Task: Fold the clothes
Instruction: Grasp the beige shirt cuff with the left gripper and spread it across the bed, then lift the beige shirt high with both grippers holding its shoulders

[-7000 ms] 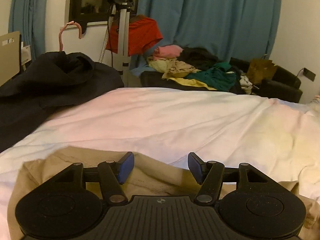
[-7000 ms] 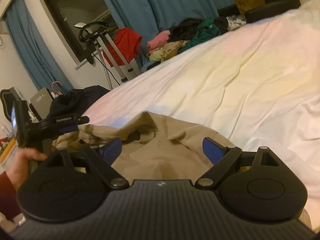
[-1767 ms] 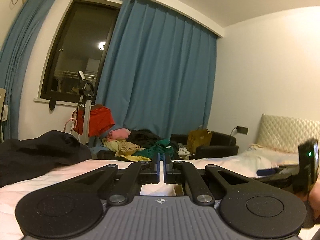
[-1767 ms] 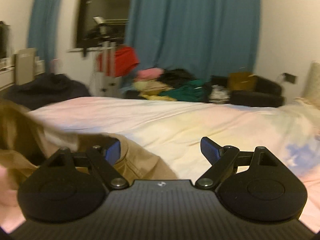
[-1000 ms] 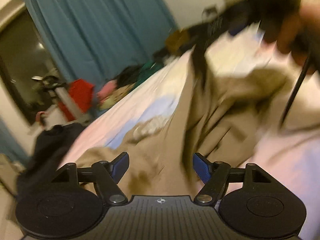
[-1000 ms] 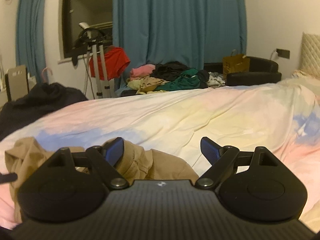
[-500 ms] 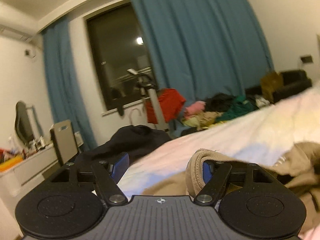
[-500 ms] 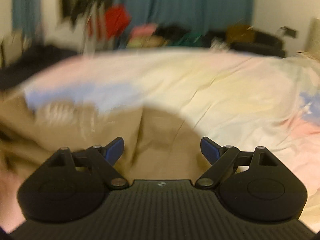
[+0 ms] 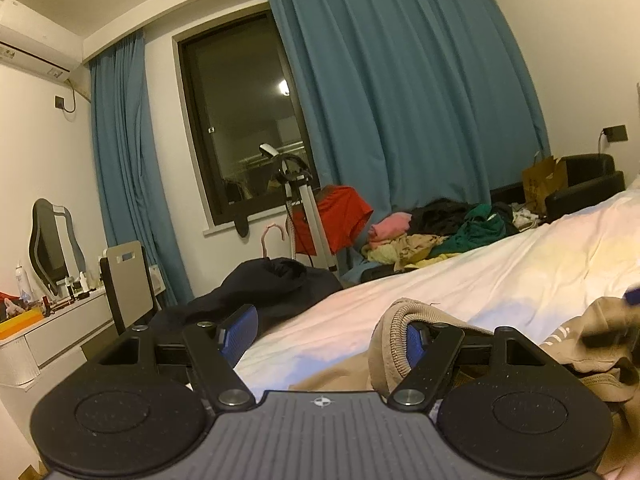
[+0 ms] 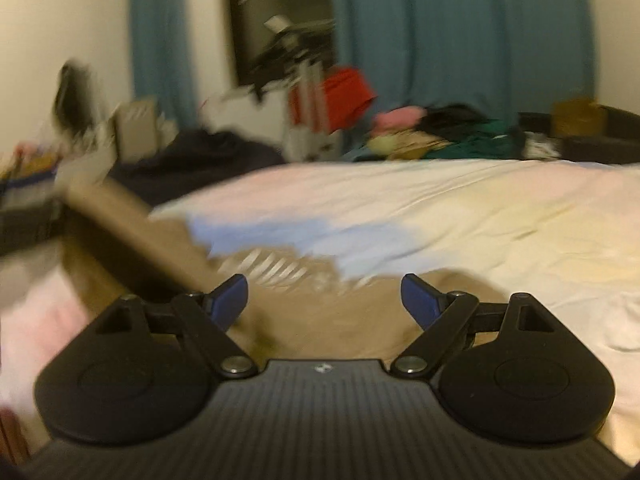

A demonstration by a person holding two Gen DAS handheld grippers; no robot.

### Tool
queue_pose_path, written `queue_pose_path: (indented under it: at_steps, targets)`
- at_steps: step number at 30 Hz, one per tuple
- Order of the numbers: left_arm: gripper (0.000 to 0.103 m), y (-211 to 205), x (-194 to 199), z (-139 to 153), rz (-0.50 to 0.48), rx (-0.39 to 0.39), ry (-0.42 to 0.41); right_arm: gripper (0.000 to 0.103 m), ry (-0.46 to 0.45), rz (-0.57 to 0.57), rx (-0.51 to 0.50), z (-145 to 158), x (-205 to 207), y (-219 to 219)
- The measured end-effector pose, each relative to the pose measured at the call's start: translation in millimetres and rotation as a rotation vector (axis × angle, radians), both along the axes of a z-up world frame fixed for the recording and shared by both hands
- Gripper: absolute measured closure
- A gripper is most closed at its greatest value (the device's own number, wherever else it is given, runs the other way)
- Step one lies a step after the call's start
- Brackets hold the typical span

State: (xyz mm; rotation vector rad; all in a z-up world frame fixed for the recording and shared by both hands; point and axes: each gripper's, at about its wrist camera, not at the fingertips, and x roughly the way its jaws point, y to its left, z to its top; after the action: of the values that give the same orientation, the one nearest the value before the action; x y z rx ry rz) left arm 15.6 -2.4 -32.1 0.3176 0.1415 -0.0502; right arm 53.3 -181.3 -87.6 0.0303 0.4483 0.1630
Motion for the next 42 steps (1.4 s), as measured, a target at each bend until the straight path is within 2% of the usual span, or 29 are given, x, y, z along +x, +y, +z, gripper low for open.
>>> queue_pose_path:
  at_steps: [3, 6, 10, 12, 15, 18, 20, 22, 24, 26, 30, 32, 37, 42]
  targets:
    - [0.028, 1, 0, 1, 0.000, 0.003, -0.008, 0.018, 0.015, 0.021, -0.119, -12, 7, 19]
    - [0.028, 3, 1, 1, 0.009, 0.002, -0.011, 0.018, 0.060, -0.081, -0.157, -20, 11, 16]
    - [0.027, 5, 7, 2, 0.039, 0.001, 0.000, 0.018, 0.132, -0.327, -0.040, -26, 14, -28]
    - [0.021, 5, 11, 0, 0.048, -0.002, 0.024, 0.018, 0.128, -0.422, 0.035, -27, 5, -49]
    - [0.020, 3, 16, -7, 0.031, 0.005, 0.061, 0.015, 0.074, -0.495, 0.099, -26, -10, -68]
    - [0.019, 5, 20, -15, 0.060, -0.021, 0.110, 0.015, 0.016, -0.521, 0.139, -20, -18, -71]
    - [0.017, 14, 21, -13, 0.076, -0.079, 0.122, 0.015, -0.026, -0.519, 0.139, -5, -22, -71]
    - [0.015, 26, 19, 2, 0.078, -0.162, 0.104, 0.015, -0.074, -0.508, 0.160, 21, -27, -72]
    - [0.013, 33, 15, 27, 0.093, -0.218, 0.033, 0.015, -0.129, -0.475, 0.183, 53, -29, -74]
    - [0.011, 41, 11, 61, 0.105, -0.287, -0.042, 0.015, -0.203, -0.442, 0.152, 97, -28, -71]
    - [0.011, 51, 6, 149, 0.099, -0.414, -0.163, 0.015, -0.341, -0.385, 0.140, 193, -29, -76]
    - [0.010, 52, -1, 196, 0.097, -0.423, -0.231, 0.015, -0.408, -0.363, 0.130, 241, -35, -77]
    - [0.007, 52, -29, 305, 0.049, -0.407, -0.352, 0.015, -0.524, -0.355, 0.085, 337, -63, -83]
    - [0.004, 48, -74, 380, 0.020, -0.334, -0.454, 0.015, -0.589, -0.342, 0.112, 405, -105, -93]
